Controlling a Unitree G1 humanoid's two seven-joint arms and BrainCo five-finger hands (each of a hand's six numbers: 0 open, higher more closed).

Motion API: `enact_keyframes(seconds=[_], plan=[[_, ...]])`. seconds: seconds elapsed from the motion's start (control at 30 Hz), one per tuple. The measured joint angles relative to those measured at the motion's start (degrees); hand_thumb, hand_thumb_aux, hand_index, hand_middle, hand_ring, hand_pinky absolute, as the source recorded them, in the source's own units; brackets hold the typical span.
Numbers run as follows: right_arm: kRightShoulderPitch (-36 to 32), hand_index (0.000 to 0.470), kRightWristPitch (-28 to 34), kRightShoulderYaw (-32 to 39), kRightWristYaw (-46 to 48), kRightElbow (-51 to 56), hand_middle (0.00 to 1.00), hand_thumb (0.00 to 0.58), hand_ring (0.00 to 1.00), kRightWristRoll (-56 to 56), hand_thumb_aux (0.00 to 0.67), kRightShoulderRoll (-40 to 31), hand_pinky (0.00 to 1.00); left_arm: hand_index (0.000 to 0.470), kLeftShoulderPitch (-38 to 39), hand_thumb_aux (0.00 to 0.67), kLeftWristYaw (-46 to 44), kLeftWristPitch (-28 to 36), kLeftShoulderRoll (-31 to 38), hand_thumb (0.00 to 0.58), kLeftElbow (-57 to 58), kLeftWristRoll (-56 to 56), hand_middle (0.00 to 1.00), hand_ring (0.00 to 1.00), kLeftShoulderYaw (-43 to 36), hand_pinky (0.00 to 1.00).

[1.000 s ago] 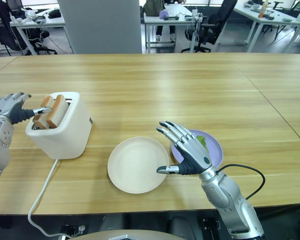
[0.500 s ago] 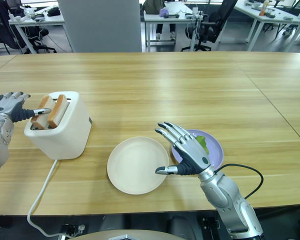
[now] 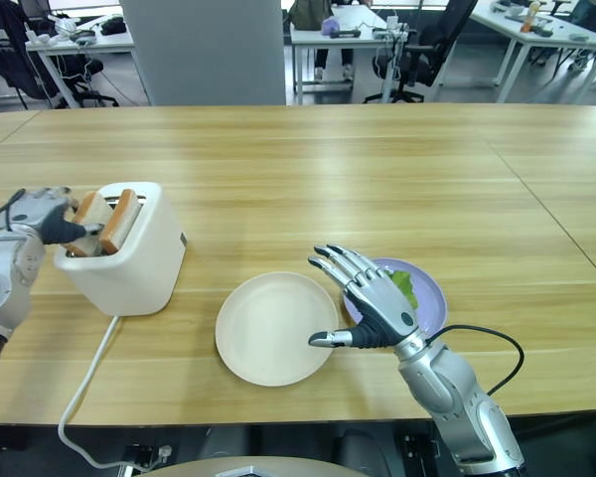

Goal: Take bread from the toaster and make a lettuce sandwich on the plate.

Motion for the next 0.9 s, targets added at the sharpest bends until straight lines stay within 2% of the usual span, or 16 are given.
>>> enact_keyframes(seconds=[0.3,0.37,0.4,0.43,0.47,0.5,0.53,0.6,0.63,0.67,0.9], plan=[[-1.35,0.000,12.40,-2.23,2.88,8.17,0.00,0.000,0.00,-7.11,0.000,-4.33,0.00,0.460,2.96,0.670,0.70,0.26,-1.57,0.580,-1.17,-5.24,0.00,0.00,3.98,0.00],[-1.40,0.000,15.16,-2.17,4.12,10.36,0.00,0.000,0.00,-8.61,0.000,-5.49,0.00,0.460,4.05,0.670,1.52,0.38,-1.58,0.580,-1.56,-5.75,0.03,0.03,4.87,0.03],[-1.40,0.000,16.35,-2.15,4.66,11.38,0.00,0.000,0.00,-9.02,0.000,-6.17,0.00,0.460,4.67,0.670,2.02,0.41,-1.58,0.580,-1.87,-6.11,0.22,0.22,5.30,0.22],[-1.41,0.000,17.28,-2.15,4.97,12.20,0.00,0.000,0.00,-9.39,0.000,-6.69,0.00,0.460,5.01,0.670,2.34,0.46,-1.58,0.580,-2.05,-6.48,0.31,0.31,5.63,0.31],[-1.46,0.000,18.07,-2.11,5.21,12.80,0.00,0.000,0.00,-9.84,0.000,-7.15,0.00,0.460,5.26,0.670,2.88,0.49,-1.57,0.580,-2.21,-6.65,0.31,0.31,5.96,0.31],[-1.52,0.000,18.89,-2.09,5.57,13.45,0.00,0.000,0.00,-10.18,0.000,-7.68,0.00,0.460,5.59,0.670,3.29,0.52,-1.57,0.580,-2.48,-6.74,0.49,0.49,6.16,0.49],[-1.61,0.000,19.68,-2.04,5.70,14.21,0.00,0.000,0.00,-10.76,0.000,-8.23,0.00,0.460,5.75,0.670,3.80,0.51,-1.57,0.580,-2.64,-6.97,0.73,0.73,6.44,0.73],[-2.20,0.000,20.95,-1.60,5.88,16.67,0.00,0.000,0.00,-11.21,0.000,-9.68,0.00,0.460,6.47,0.670,4.81,0.56,-1.32,0.580,-3.84,-7.72,0.94,0.94,8.27,0.94],[-3.15,0.000,21.14,-1.31,5.87,18.27,0.00,0.000,0.00,-11.22,0.000,-10.23,0.00,0.460,7.66,0.670,5.25,0.66,-1.04,0.580,-5.26,-7.99,0.99,0.99,9.39,0.99],[-3.65,0.000,21.20,-1.21,5.87,19.22,0.00,0.000,0.00,-11.22,0.000,-10.57,0.00,0.460,8.06,0.670,5.45,0.71,-1.04,0.580,-6.04,-8.18,1.00,1.00,9.91,1.00],[-8.65,0.000,20.01,2.41,4.11,26.08,0.00,0.000,0.00,-11.73,0.000,-13.05,0.00,0.460,10.49,0.670,6.41,1.81,-0.27,0.580,-21.03,-9.41,1.00,1.00,18.26,1.00]])
